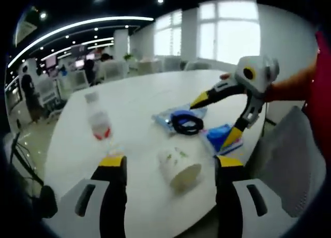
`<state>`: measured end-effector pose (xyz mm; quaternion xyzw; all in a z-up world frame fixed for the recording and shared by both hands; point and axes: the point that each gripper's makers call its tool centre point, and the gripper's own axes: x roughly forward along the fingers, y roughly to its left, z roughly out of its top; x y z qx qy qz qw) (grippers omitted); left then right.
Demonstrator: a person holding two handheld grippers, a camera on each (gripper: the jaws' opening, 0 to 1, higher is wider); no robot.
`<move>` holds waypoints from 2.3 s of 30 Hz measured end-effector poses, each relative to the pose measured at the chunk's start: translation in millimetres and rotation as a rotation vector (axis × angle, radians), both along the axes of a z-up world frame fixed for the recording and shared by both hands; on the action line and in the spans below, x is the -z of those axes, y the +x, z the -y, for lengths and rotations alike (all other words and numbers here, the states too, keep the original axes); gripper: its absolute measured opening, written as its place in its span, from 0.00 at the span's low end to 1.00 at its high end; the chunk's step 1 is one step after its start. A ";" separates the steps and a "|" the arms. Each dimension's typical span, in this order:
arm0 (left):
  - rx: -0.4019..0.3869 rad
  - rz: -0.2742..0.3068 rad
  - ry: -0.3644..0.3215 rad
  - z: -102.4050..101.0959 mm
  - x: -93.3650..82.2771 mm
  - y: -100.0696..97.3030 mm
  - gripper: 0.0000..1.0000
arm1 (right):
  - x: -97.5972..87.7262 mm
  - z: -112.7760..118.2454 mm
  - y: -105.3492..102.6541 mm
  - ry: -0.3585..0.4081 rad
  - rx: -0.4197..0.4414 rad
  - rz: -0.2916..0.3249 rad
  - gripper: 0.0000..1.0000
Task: Arrange the tabletop items into an orderly group along one side of the table until the central work area is clear of visible clutter.
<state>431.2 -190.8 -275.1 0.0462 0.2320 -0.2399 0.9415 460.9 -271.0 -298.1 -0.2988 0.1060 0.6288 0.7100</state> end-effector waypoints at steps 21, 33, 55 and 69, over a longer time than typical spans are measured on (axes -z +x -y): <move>0.026 -0.016 0.010 4.3 4.0 -2.9 0.62 | 44.2 -29.5 5.5 -0.150 0.025 0.128 0.54; 0.047 -0.030 0.022 6.9 7.1 -4.4 0.61 | 42.6 -4.1 28.4 -0.159 0.113 0.090 0.48; 0.067 -0.043 0.044 9.6 9.4 -4.8 0.60 | 37.6 1.3 22.8 -0.163 0.046 0.144 0.10; 0.083 -0.044 0.054 10.5 10.0 0.6 0.60 | 41.4 -2.1 20.3 -0.195 -0.048 0.202 0.02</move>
